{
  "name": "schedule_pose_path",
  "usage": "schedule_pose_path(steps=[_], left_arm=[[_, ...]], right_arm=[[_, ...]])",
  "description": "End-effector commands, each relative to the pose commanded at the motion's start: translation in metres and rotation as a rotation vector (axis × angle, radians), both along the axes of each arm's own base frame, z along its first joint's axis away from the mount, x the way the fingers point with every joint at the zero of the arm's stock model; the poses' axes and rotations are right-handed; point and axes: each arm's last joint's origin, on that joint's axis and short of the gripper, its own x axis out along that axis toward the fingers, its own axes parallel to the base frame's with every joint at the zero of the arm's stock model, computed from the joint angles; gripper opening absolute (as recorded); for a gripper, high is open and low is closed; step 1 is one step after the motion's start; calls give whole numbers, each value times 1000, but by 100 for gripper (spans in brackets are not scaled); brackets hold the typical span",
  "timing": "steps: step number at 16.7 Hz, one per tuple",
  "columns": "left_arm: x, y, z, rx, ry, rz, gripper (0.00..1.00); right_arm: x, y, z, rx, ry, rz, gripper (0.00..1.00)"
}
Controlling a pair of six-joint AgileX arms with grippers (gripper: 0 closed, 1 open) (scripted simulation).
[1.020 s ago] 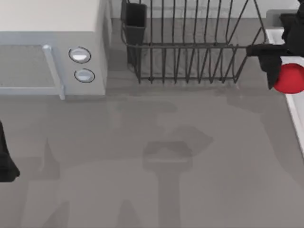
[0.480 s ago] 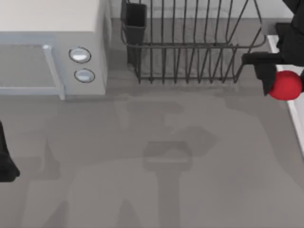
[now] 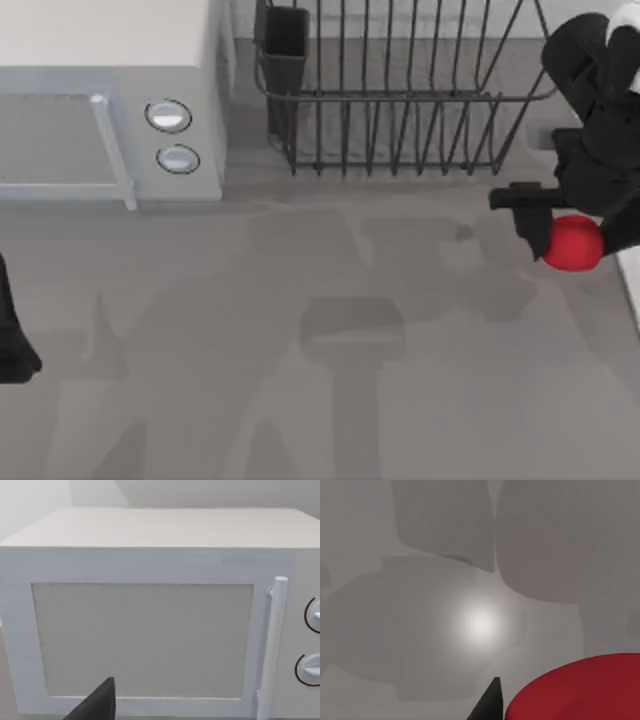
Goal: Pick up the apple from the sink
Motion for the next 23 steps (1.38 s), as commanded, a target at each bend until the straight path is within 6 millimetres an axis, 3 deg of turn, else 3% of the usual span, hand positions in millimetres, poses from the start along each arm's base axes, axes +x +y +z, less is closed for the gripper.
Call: schedule_pose_path(steps=[4, 17, 23], left_arm=[[0, 0, 0, 0, 0, 0, 100], [0, 0, 0, 0, 0, 0, 100], [0, 0, 0, 0, 0, 0, 100]], right_arm=[[0, 0, -2, 0, 1, 0, 0], [0, 0, -2, 0, 1, 0, 98], [0, 0, -2, 0, 1, 0, 100]])
